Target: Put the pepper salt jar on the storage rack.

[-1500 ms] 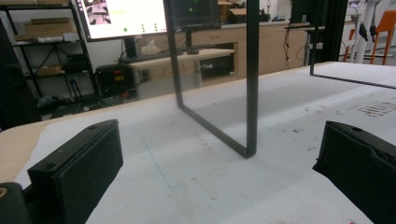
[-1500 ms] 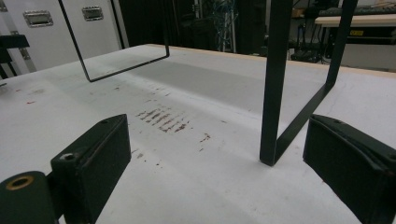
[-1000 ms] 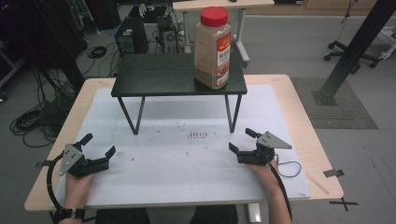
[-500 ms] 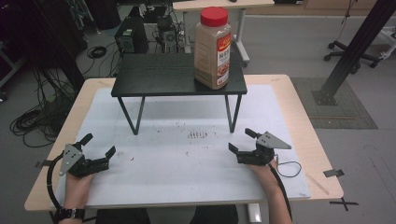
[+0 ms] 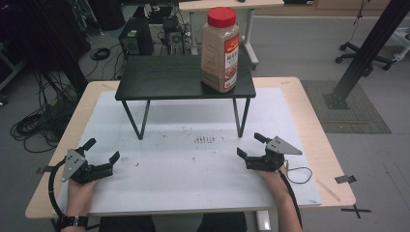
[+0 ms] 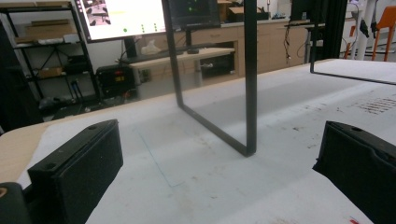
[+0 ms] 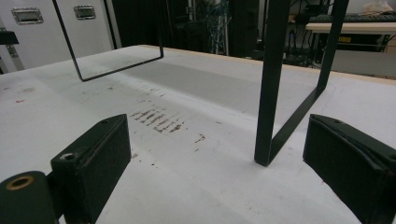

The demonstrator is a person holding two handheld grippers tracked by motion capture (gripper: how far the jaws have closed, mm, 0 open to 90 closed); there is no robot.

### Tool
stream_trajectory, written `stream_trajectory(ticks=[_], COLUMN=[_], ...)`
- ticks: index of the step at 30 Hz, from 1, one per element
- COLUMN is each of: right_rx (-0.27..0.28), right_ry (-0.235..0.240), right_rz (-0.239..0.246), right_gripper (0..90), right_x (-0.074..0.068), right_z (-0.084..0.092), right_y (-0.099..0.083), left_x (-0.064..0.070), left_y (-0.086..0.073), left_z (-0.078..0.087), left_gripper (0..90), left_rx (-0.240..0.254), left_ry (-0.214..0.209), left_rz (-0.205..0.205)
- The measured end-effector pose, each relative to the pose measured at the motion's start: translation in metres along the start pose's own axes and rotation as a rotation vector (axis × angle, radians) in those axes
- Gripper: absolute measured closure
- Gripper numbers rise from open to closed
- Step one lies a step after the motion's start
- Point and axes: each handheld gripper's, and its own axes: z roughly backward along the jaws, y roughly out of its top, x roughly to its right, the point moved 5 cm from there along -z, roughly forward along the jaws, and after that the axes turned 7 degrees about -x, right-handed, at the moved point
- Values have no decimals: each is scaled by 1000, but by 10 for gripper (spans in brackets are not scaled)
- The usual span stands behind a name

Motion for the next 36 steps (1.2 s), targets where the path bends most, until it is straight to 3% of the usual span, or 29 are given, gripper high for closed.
stream_trajectory(ticks=[36], right_rx=[7], right_ry=[-7], right_rz=[-1], right_gripper=[74], right_x=[0], right_z=[0], right_y=[0], left_x=[0], left_y=[0], left_z=[0], left_gripper=[4], left_rx=[1], left_ry=[2], left_rz=[0])
